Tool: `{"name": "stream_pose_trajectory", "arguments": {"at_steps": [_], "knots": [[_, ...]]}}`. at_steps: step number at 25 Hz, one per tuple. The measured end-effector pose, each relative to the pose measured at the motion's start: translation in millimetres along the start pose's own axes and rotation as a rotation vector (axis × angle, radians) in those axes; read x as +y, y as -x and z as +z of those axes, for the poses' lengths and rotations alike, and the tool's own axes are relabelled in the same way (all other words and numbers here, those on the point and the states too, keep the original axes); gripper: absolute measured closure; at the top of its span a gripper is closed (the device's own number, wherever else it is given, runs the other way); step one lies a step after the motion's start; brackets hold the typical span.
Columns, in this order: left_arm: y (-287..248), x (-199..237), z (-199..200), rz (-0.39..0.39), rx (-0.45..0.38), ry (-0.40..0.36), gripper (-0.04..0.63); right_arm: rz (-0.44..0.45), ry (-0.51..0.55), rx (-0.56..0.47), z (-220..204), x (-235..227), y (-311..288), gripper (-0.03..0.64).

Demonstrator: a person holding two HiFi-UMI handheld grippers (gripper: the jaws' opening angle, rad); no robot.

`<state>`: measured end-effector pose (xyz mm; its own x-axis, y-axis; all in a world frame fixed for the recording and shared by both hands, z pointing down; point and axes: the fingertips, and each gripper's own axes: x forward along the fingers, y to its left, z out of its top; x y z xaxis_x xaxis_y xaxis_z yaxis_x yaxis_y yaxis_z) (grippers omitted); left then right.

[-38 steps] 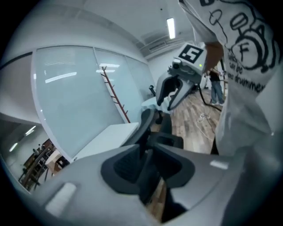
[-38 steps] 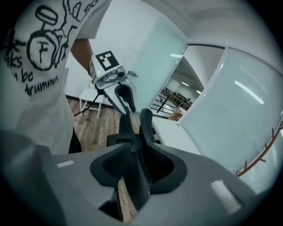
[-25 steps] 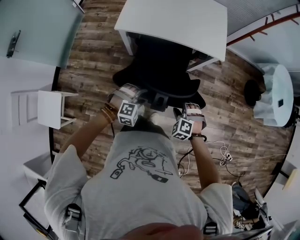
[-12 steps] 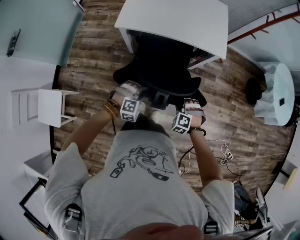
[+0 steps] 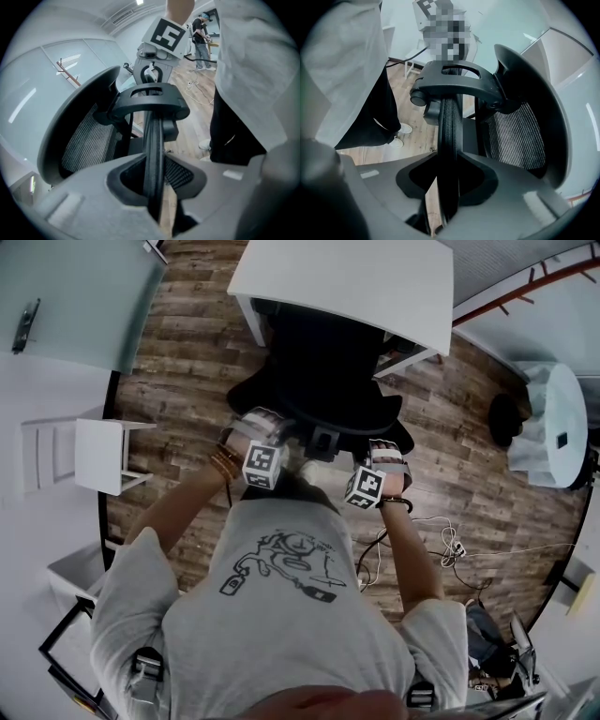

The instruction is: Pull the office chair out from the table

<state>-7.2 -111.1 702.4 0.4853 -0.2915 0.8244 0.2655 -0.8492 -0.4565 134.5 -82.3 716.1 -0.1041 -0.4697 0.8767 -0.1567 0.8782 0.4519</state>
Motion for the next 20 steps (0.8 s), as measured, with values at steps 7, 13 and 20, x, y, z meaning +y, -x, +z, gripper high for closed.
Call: {"name": "stream_pose_trajectory", "arguments": {"at_steps": [7, 13, 20], "knots": [[4.0, -25.5, 13.1, -0.03, -0.028, 0.004, 0.49, 0.029, 0.004, -0.014, -6.3, 20.8, 10.9, 0.497], [18.5, -53.1, 19.9, -0.056, -0.044, -0.002, 0.486, 0.058, 0.012, -0.03, -1.2, 48.4, 24.0, 0.494], [33.2, -84.3, 30.5, -0.078, -0.051, 0.004, 0.483, 0.092, 0.015, -0.057, 3.6, 79.6, 41.1, 0.489]]}}
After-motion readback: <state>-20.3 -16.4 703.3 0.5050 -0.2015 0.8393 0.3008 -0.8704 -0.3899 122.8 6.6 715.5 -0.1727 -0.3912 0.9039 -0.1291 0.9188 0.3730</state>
